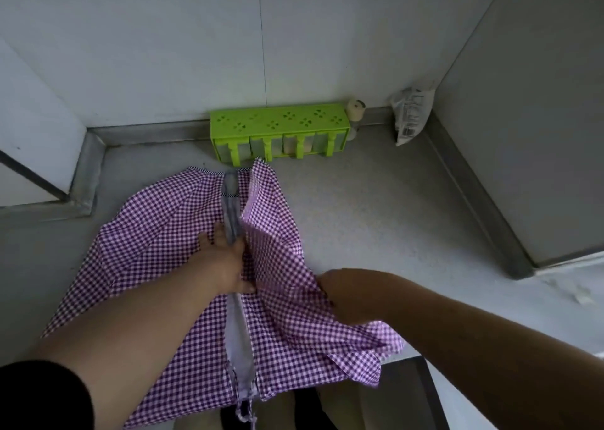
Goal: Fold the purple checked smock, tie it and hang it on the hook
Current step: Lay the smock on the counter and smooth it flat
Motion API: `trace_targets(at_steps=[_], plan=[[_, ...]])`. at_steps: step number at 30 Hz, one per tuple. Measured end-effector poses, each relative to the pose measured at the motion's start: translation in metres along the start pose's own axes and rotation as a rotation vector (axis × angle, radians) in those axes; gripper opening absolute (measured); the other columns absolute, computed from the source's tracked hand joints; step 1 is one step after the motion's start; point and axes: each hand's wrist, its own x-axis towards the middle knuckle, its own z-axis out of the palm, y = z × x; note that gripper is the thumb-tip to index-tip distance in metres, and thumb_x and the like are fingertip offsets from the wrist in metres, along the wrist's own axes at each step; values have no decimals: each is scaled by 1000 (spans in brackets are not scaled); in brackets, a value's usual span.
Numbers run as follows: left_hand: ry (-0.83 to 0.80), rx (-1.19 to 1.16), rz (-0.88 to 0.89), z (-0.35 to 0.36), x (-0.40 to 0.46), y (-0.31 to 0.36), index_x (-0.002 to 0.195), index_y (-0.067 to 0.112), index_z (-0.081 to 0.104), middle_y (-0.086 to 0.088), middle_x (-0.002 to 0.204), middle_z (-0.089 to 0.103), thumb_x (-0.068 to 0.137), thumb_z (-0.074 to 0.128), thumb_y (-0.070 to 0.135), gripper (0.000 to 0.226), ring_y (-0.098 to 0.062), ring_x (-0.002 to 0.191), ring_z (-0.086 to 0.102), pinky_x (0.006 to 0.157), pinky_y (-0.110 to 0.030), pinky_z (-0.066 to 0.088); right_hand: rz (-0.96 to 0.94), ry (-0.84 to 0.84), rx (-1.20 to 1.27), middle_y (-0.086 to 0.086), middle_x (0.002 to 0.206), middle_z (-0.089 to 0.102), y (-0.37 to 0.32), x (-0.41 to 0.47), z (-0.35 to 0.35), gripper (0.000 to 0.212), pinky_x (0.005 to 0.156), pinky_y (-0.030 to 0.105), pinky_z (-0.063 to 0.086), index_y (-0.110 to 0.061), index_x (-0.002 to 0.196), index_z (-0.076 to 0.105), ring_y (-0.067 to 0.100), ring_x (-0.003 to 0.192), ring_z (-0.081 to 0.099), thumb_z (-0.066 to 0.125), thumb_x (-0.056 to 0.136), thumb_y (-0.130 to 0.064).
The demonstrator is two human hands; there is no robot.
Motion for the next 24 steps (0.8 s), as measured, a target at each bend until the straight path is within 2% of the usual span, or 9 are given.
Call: trace_targets(at_steps=[3, 7, 9, 12, 14, 16, 18, 20, 24], plan=[[-57, -10, -38, -17, -27, 10, 161, 32, -25, -22, 166, -35, 72, 72, 81, 140, -57, 153, -20, 126, -69, 14, 17, 11, -241, -1, 136, 63, 19, -6, -18, 39, 112, 38, 42, -26, 139, 56, 21, 125, 60, 40, 106, -37], [-17, -40, -23, -21, -33, 11, 163, 39, -10, -25, 168, -30, 72, 75, 79, 130, -57, 154, -17, 124, -69, 20, 215, 390, -522, -5, 109, 68, 58, -5, -88, 26, 87, 38, 55, -25, 117, 61, 22, 113, 66, 46, 97, -24], [-25, -45, -20, -20, -33, 12, 162, 44, -10, -24, 167, -30, 74, 75, 78, 127, -58, 154, -16, 124, -68, 22, 476, 621, -509, 1, 125, 66, 75, -11, -121, 33, 80, 43, 51, -22, 128, 58, 30, 120, 63, 44, 98, -22], [-15, -33, -11, -22, -38, 13, 162, 46, -11, -22, 167, -32, 75, 74, 78, 125, -57, 154, -15, 122, -69, 26, 741, 763, -618, 14, 140, 53, 86, -18, -142, 49, 97, 47, 45, -11, 145, 43, 38, 126, 52, 45, 97, -23], [11, -38, 2, -19, -39, 9, 162, 46, -10, -21, 168, -30, 75, 72, 80, 125, -56, 155, -14, 122, -68, 27, 622, 886, -713, 16, 135, 51, 74, -13, -130, 51, 99, 46, 44, -11, 140, 45, 37, 122, 50, 48, 90, -22], [47, -38, 24, -17, -40, 4, 161, 45, -10, -20, 171, -25, 74, 68, 85, 124, -54, 156, -12, 122, -68, 27, 269, 883, -712, 11, 133, 52, 50, 0, -99, 52, 98, 47, 47, -20, 138, 47, 33, 119, 52, 48, 86, -22], [78, -67, 63, -17, -43, -4, 161, 43, -9, -17, 174, -15, 72, 64, 88, 123, -49, 159, -5, 123, -66, 26, -160, 634, -653, 2, 142, 49, 21, 14, -55, 51, 103, 47, 46, -28, 142, 45, 27, 125, 52, 47, 91, -26], [131, -147, 140, -19, -47, -16, 161, 39, 0, -12, 176, 1, 71, 66, 87, 122, -39, 161, 7, 125, -59, 28, -427, 394, -680, -2, 151, 46, -3, 27, -12, 52, 107, 48, 45, -31, 146, 42, 24, 132, 50, 53, 95, -38], [186, -1, 208, -11, -72, -43, 166, 27, 7, -10, 177, -1, 77, 61, 86, 120, -29, 163, 2, 129, -52, 22, -458, 246, -705, -1, 165, 27, -22, 50, 30, 73, 111, 53, 42, -37, 153, 29, 29, 147, 35, 62, 91, -57]])
